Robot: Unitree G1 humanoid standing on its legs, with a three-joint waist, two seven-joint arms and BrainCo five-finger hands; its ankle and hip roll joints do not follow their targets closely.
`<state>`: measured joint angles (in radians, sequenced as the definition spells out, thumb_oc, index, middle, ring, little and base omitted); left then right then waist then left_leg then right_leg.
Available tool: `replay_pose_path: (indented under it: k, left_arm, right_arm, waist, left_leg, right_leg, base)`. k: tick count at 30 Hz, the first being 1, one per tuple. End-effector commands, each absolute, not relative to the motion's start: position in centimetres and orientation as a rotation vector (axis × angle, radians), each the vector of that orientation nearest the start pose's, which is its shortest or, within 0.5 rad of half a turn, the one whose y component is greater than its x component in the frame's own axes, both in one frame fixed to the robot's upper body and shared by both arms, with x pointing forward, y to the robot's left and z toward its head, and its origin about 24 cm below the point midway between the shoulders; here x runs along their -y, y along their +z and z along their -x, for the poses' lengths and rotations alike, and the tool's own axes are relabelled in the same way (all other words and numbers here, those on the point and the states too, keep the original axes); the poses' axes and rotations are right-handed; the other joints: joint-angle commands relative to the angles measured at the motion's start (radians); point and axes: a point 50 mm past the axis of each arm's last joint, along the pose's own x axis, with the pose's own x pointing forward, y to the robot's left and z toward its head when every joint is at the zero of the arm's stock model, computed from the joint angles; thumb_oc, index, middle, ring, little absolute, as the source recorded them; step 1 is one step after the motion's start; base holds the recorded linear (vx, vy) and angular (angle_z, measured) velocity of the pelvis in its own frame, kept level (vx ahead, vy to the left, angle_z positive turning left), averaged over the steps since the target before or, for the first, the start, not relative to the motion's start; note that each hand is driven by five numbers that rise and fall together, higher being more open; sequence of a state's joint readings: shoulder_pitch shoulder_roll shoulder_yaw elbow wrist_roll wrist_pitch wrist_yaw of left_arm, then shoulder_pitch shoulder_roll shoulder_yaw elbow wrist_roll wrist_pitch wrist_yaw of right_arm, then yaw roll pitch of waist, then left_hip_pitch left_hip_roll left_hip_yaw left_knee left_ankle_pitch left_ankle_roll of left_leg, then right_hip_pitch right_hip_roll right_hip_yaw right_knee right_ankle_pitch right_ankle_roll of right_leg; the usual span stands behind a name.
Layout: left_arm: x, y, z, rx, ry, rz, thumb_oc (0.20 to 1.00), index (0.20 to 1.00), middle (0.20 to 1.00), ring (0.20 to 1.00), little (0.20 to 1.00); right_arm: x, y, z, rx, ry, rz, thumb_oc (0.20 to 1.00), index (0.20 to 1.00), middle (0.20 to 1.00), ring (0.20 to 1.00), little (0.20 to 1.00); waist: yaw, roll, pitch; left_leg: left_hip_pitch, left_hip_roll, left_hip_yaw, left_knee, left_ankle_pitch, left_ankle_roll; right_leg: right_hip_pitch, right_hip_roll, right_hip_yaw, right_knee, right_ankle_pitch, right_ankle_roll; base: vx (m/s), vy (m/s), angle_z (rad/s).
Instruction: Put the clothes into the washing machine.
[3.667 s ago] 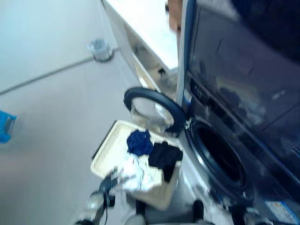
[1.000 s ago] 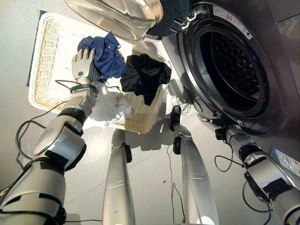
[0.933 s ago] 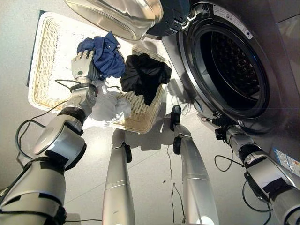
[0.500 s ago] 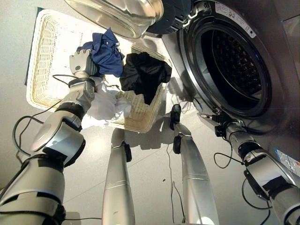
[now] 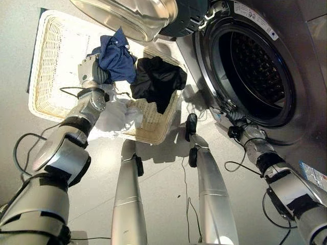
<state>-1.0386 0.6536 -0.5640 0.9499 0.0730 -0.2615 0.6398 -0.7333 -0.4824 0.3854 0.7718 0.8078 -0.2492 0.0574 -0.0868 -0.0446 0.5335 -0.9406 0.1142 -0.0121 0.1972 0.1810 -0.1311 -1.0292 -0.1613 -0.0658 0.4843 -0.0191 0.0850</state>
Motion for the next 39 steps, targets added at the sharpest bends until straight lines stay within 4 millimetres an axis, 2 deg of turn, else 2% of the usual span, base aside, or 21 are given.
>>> replay_pose_path:
  k: [1,6,13,19,22,25,26,30,36,39]
  left_arm:
    - [-20.7,22.2,-37.3,0.769,0.404,-0.682,0.2,0.2,0.2,0.2,0.2]
    - [-18.2,21.8,-35.2,0.922,0.28,-0.612,0.2,0.2,0.2,0.2,0.2]
    - [-14.7,23.5,-32.5,1.122,0.057,-0.589,0.2,0.2,0.2,0.2,0.2]
    - [-12.5,24.4,-30.9,1.212,-0.073,-0.626,0.2,0.2,0.2,0.2,0.2]
    - [-10.8,25.0,-29.9,1.274,-0.183,-0.674,0.2,0.2,0.2,0.2,0.2]
    - [-10.3,25.1,-29.6,1.292,-0.216,-0.682,0.2,0.2,0.2,0.2,0.2]
    - [-9.2,25.3,-28.9,1.33,-0.279,-0.694,0.2,0.2,0.2,0.2,0.2]
    - [-7.5,25.3,-28.2,1.364,-0.358,-0.764,0.2,0.2,0.2,0.2,0.2]
    - [-6.3,25.1,-28.3,1.358,-0.421,-0.844,0.2,0.2,0.2,0.2,0.2]
    - [-5.7,24.9,-28.5,1.364,-0.421,-0.96,0.2,0.2,0.2,0.2,0.2]
  right_arm:
    - [20.0,12.4,-35.5,0.236,0.142,-0.292,1.0,1.0,1.0,1.0,1.0]
    - [18.6,13.9,-34.3,0.315,0.256,-0.433,1.0,1.0,1.0,1.0,1.0]
    - [16.7,16.0,-33.2,0.388,0.45,-0.623,1.0,1.0,1.0,1.0,1.0]
    - [15.0,17.0,-32.3,0.401,0.588,-0.68,1.0,1.0,1.0,1.0,1.0]
    - [13.4,17.6,-31.6,0.398,0.692,-0.679,1.0,1.0,1.0,1.0,1.0]
    - [12.9,17.7,-31.4,0.396,0.723,-0.68,1.0,1.0,1.0,1.0,1.0]
    - [11.9,17.9,-31.0,0.388,0.779,-0.673,1.0,1.0,1.0,1.0,1.0]
    - [10.7,18.4,-30.4,0.388,0.857,-0.683,1.0,1.0,1.0,1.0,1.0]
    - [9.7,19.0,-30.0,0.392,0.935,-0.718,1.0,1.0,1.0,1.0,1.0]
    - [9.1,19.5,-29.5,0.392,1.008,-0.765,1.0,1.0,1.0,1.0,1.0]
  waist:
    - [0.043,-0.004,-0.014]
    - [0.06,0.006,-0.014]
    - [0.075,0.008,-0.014]
    - [0.076,0.002,-0.014]
    - [0.075,-0.002,-0.014]
    - [0.075,-0.003,-0.014]
    - [0.074,-0.003,-0.014]
    - [0.073,-0.006,-0.014]
    - [0.07,-0.007,-0.014]
    - [0.067,-0.008,-0.014]
  left_leg:
    - [-0.028,-0.063,-0.046,0.111,-0.089,0.045]
    - [-0.026,-0.07,-0.052,0.113,-0.094,0.051]
    - [-0.014,-0.077,-0.055,0.103,-0.091,0.059]
    - [-0.006,-0.079,-0.057,0.095,-0.089,0.064]
    - [-0.004,-0.081,-0.059,0.093,-0.087,0.066]
    - [-0.004,-0.082,-0.059,0.092,-0.086,0.067]
    - [-0.001,-0.084,-0.057,0.087,-0.083,0.068]
    - [0.003,-0.089,-0.058,0.082,-0.082,0.068]
    - [0.008,-0.09,-0.054,0.077,-0.08,0.068]
    - [0.009,-0.09,-0.051,0.074,-0.077,0.065]
  right_leg:
    - [0.039,0.043,0.006,-0.153,0.131,0.014]
    - [0.038,0.034,-0.005,-0.135,0.12,0.017]
    - [0.053,0.024,-0.021,-0.139,0.121,0.024]
    - [0.062,0.021,-0.027,-0.147,0.128,0.031]
    - [0.064,0.016,-0.033,-0.152,0.134,0.034]
    - [0.064,0.016,-0.034,-0.153,0.136,0.035]
    - [0.067,0.015,-0.036,-0.157,0.138,0.036]
    - [0.072,0.012,-0.041,-0.165,0.143,0.04]
    - [0.077,0.011,-0.045,-0.172,0.147,0.043]
    - [0.08,0.011,-0.046,-0.178,0.151,0.045]
  base:
    - [-0.02,-0.019,0.03]
    - [0.0,-0.002,0.09]
    - [0.0,-0.017,0.03]
    - [0.0,-0.013,0.0]
    - [0.0,-0.024,0.01]
    - [0.0,0.0,0.0]
    - [0.0,0.0,0.0]
    - [0.0,0.0,0.0]
    - [0.0,0.0,0.0]
    - [0.0,0.0,0.0]
